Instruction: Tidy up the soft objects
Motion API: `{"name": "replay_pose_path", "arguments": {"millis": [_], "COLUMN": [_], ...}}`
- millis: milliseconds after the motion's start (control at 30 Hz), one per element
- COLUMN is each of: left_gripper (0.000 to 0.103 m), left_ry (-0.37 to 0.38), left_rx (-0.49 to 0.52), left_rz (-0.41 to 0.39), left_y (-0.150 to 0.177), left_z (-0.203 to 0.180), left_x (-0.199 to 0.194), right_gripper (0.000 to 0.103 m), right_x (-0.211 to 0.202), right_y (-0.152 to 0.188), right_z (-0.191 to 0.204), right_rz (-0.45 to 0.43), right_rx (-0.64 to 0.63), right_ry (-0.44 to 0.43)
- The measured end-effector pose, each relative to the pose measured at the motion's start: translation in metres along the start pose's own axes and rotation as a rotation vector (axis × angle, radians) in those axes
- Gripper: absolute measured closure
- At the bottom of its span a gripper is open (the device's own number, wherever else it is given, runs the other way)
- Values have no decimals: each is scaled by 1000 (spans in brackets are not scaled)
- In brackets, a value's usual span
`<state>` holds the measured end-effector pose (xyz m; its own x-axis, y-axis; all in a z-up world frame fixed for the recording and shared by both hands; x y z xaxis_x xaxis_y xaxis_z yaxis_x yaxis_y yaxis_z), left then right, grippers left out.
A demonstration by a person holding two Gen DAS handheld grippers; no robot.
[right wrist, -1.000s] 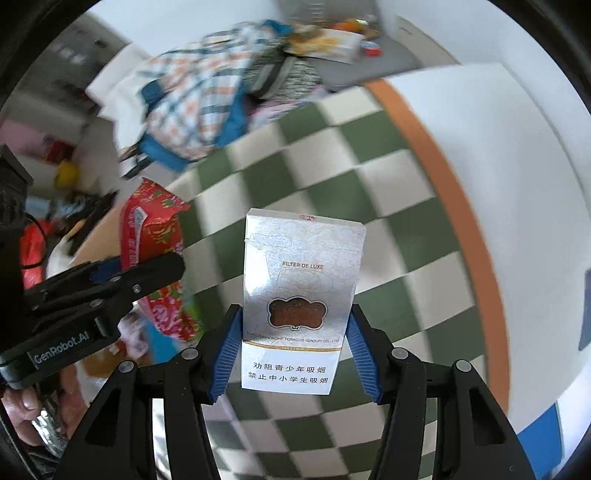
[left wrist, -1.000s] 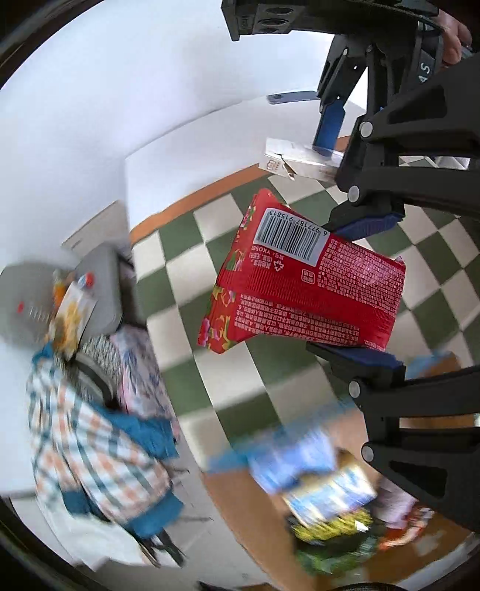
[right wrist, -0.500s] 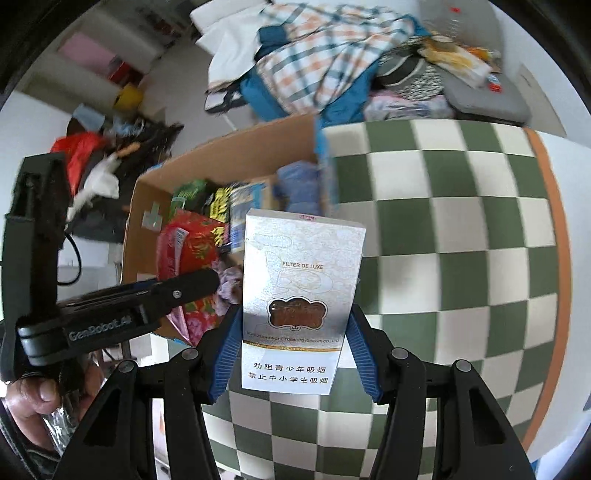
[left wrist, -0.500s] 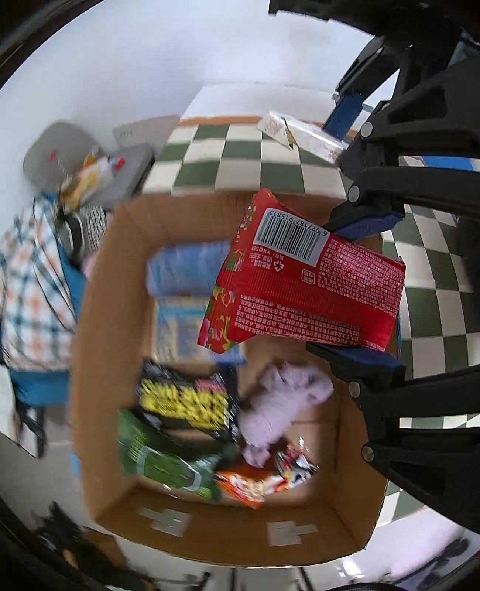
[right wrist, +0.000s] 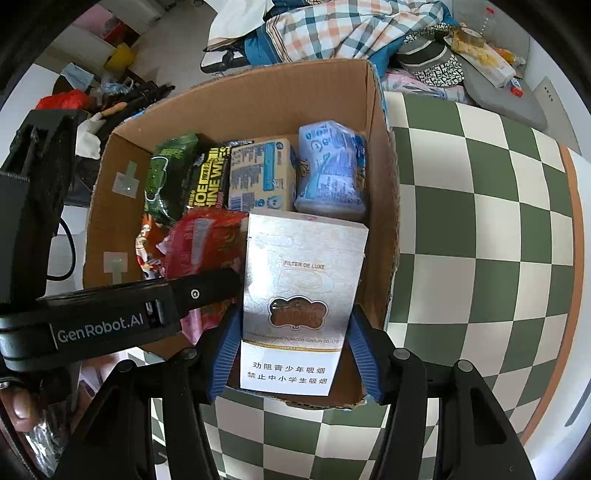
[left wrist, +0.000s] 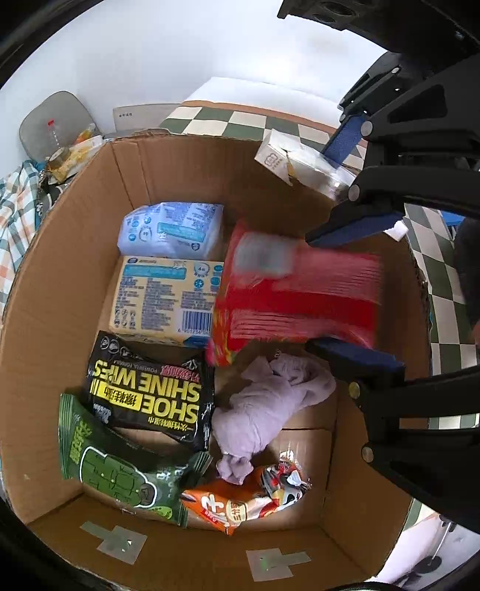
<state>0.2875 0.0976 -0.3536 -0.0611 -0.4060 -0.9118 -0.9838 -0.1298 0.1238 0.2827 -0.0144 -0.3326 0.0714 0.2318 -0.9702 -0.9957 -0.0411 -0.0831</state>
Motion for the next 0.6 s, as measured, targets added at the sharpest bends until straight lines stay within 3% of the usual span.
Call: {"name": "replay_pose_path", "arguments": {"millis": [100,167,333,433,600], "left_gripper": [48,32,26,4,1], "left_ry": [-10,-15,-81,-126,-194], "left_rx": [25,39,77,85,80], "left_rz": [-9,-26,-96,-151,-237], "left_y": [0,0,1,8,21], "left_z": [-4,-7,-9,-3,7], "left_x": [-4,-9,-27,-41,-58], "right_gripper": [25,23,13,13,7], "right_x": [1,-1,-7,-14,-27], "right_y": [0,1,2,5,11], "right_z": [-5,-6,-7,-8,-12], "right_rz": [4,6,2,-15,-48], "right_rx": [10,16,10,1,-10], "right_ry": [8,1,15,33,85]}}
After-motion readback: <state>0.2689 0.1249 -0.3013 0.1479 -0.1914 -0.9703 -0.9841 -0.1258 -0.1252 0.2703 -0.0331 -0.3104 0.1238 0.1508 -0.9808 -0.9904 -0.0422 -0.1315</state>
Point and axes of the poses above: each gripper's, at about its wrist camera, not at the fingertips, and x roughly the way its jaws point, z to its left, y to its underside, the point moved 4 cm from there along x, roughly the way its jaws point, and after that the axes turned 4 degrees about -z, right-handed, at the moved point
